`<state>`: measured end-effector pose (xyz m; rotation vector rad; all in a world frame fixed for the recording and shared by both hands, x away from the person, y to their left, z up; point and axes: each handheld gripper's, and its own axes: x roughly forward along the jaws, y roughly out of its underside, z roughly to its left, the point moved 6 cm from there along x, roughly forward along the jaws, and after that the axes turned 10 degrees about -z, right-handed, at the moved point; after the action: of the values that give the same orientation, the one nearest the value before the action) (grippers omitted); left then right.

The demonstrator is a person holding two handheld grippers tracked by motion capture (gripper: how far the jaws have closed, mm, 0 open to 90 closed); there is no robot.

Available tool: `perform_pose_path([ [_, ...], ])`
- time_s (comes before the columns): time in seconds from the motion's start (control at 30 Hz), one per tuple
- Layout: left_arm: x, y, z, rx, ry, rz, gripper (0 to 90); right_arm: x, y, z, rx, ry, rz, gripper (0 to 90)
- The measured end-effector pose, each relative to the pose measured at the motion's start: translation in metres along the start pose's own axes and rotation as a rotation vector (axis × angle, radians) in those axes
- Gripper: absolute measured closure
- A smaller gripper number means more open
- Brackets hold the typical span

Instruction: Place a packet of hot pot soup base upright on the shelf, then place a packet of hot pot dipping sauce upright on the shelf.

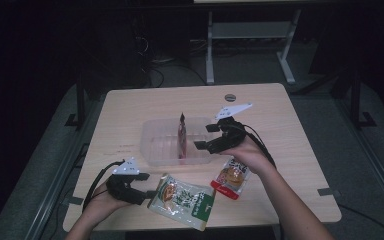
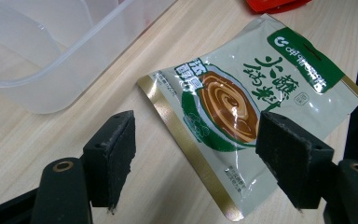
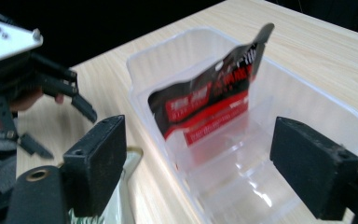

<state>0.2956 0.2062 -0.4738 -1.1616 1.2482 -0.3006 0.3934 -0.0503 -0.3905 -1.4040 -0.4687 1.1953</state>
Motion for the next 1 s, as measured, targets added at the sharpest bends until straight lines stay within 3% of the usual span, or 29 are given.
perform_pose_path([
  [0.23, 0.001, 0.000, -0.001, 0.011, 0.001, 0.001, 28.2, -0.032, 0.010, -0.004, -0.005, 0.043, -0.001, 17.3],
  [0.53, 0.001, 0.000, -0.001, 0.007, -0.002, 0.001, 28.1, -0.074, 0.041, -0.015, -0.005, 0.094, 0.023, 17.6],
  [0.83, 0.002, -0.001, -0.002, 0.008, 0.000, 0.002, 28.1, -0.093, 0.079, -0.031, 0.018, 0.159, 0.074, 17.7],
  [0.93, 0.003, -0.002, -0.003, 0.016, 0.005, 0.003, 28.0, -0.092, 0.084, -0.040, 0.022, 0.173, 0.073, 23.5],
  [1.0, 0.004, -0.002, -0.004, 0.015, 0.009, 0.001, 27.4, -0.090, 0.089, -0.045, 0.021, 0.174, 0.093, 38.7],
])
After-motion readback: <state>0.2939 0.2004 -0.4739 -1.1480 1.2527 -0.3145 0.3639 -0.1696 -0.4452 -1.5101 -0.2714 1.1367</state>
